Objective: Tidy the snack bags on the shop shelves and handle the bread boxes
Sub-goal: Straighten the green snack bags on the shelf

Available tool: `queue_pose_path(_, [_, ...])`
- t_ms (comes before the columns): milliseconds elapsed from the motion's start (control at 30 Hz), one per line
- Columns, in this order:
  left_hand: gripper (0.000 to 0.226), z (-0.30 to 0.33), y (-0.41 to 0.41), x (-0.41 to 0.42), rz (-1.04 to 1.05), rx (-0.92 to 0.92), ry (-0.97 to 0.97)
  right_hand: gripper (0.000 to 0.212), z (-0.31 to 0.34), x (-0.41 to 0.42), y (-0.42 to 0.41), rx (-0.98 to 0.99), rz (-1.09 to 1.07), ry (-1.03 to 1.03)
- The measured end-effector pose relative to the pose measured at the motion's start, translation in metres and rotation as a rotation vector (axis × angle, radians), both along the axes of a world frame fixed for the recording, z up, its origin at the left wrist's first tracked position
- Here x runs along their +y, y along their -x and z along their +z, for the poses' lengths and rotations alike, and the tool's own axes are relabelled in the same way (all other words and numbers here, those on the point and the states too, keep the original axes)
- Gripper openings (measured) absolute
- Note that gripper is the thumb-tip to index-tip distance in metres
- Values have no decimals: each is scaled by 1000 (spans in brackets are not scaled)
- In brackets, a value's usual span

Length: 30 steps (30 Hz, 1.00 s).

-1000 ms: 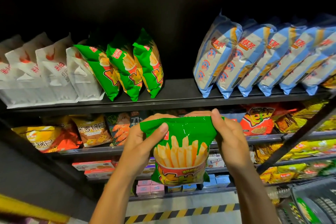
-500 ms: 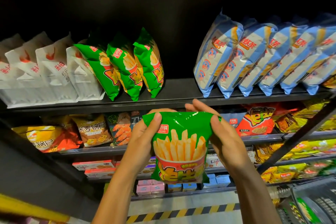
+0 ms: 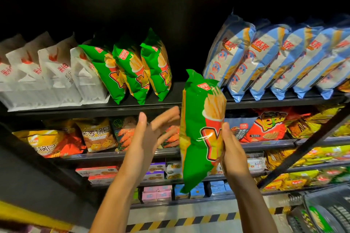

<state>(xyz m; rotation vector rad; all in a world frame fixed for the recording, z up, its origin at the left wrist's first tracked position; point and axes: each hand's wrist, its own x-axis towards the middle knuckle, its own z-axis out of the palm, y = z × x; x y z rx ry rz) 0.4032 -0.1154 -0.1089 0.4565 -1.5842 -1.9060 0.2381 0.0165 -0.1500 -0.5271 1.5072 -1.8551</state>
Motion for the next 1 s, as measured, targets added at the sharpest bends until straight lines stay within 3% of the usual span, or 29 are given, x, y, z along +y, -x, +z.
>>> queue_pose_path(33, [77, -5, -1, 4, -36, -18, 6, 82, -1, -2, 0, -61, -2, -12])
queue_pose_path(133, [85, -13, -2, 15, -58, -48, 11, 36, -8, -8, -1, -212, 4, -38])
queue_pose_path(200, [87, -15, -2, 19, -33, -68, 47, 27, -12, -8, -2, -252, 1, -39])
queue_pose_path(333, [82, -12, -3, 20, -25, -81, 59, 34, -11, -8, -7, -253, 3, -45])
queue_pose_path(467, [47, -7, 5, 21, -12, -188, 43, 69, -9, -5, -6, -151, 74, -12])
queue_pose_path(567, [65, -21, -6, 24, -53, -289, 203, 70, -7, -3, -10, 18, 146, -20])
queue_pose_path(633, [63, -26, -9, 25, 7, -268, 174, 73, -3, -3, -14, 49, 119, -23])
queue_pose_path(767, [47, -25, 3, 25, 209, -144, -12, 63, 11, -1, -18, 96, 84, 9])
queue_pose_path(867, [46, -29, 9, 23, 343, -112, -264, 77, 19, 5, -20, 150, 195, 30])
queue_pose_path(1000, [39, -34, 12, 21, 300, -61, -474, 69, 21, 11, -30, 283, 291, 106])
